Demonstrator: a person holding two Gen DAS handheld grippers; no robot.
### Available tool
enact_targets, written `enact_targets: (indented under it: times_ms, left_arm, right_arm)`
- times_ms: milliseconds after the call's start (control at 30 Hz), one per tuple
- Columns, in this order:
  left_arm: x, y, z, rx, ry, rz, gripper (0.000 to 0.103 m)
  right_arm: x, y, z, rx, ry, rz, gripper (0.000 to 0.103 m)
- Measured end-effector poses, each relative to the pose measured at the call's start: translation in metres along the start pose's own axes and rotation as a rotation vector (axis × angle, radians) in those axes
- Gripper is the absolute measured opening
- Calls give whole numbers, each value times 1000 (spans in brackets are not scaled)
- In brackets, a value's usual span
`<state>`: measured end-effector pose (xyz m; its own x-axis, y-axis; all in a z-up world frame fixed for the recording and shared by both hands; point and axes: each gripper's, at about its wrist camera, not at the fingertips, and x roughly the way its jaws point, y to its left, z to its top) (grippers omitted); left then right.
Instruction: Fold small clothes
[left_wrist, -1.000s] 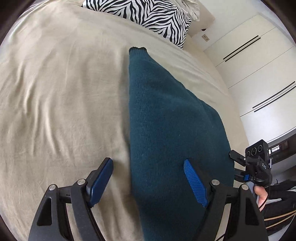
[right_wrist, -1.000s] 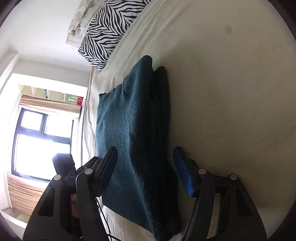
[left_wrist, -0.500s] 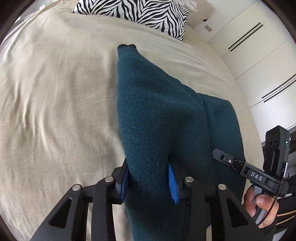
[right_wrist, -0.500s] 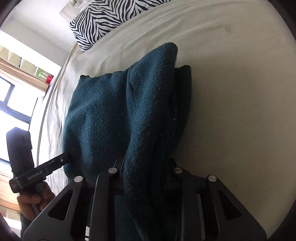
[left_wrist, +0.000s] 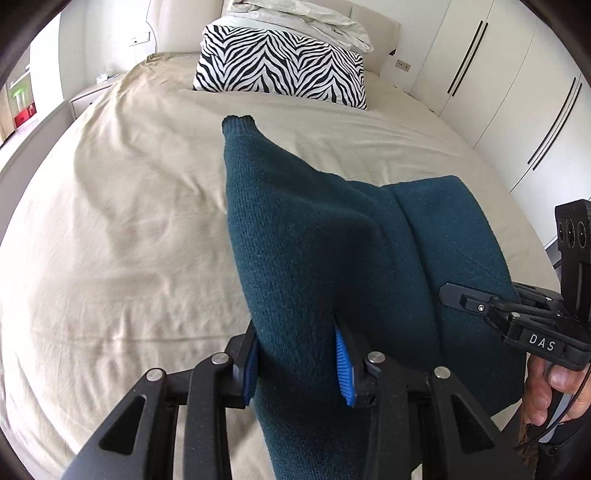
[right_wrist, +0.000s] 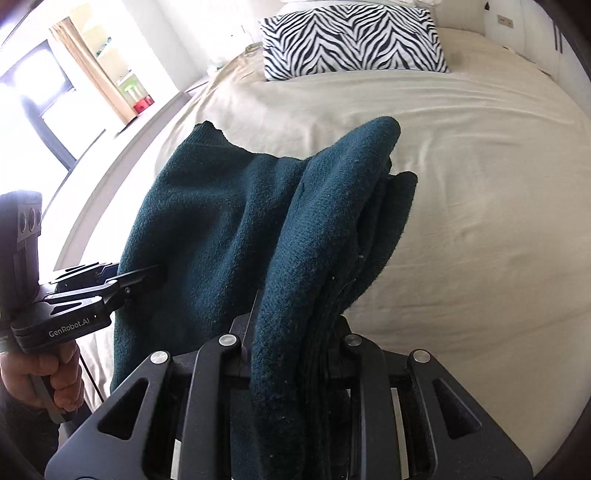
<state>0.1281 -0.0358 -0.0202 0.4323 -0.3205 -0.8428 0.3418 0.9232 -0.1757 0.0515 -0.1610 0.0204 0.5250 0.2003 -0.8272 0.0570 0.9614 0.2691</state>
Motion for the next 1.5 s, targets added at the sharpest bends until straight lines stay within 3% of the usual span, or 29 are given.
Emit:
enact_targets:
  times_ms: [200,333,467,633,700,900,1033,1133,1267,1300,1400,1500]
  left_arm:
    - [-17,44,-48,-53,-6,23,37]
    - [-1,63,-72,-78,36,30,38]
    - [17,81,-91,-118,35,12,49]
    - [17,86,-98,-141,3,1,62]
    - [9,90,-102,-155,-1,-7,61]
    - [-1,79,-111,-132,-16,26,61]
    - [2,82,-113,-176,-24,12,61]
    - [4,83,-114,-185,-24,10,63]
    - [6,84,-113,-192,-21,8,65]
    - [7,85,-113,-197,-21,6,67]
    - [9,88,-114,-215,-19,-8,68]
    - [6,88,-116,-222,-26,-7,68]
  right_arm:
    - [23,71,-40,-24,32,72,21]
    - [48,84,-57,16,68,110,21]
    - [85,68,-73,85,114,114,24]
    - [104,19,-88,273,99,281,36]
    - [98,11,-92,318,92,289,41]
    - [39,1,-99,386,-55,156,44]
    - [11,25,-107,316,-124,194,45]
    - [-1,48,-112,228,-159,157,45]
    - [12,55,-120,215,-116,296,45]
    - [22,50,-121,233,-99,322,45]
    - [60,23,-133,343,-34,353,31]
    - [59,10,-138,426,-48,448,31]
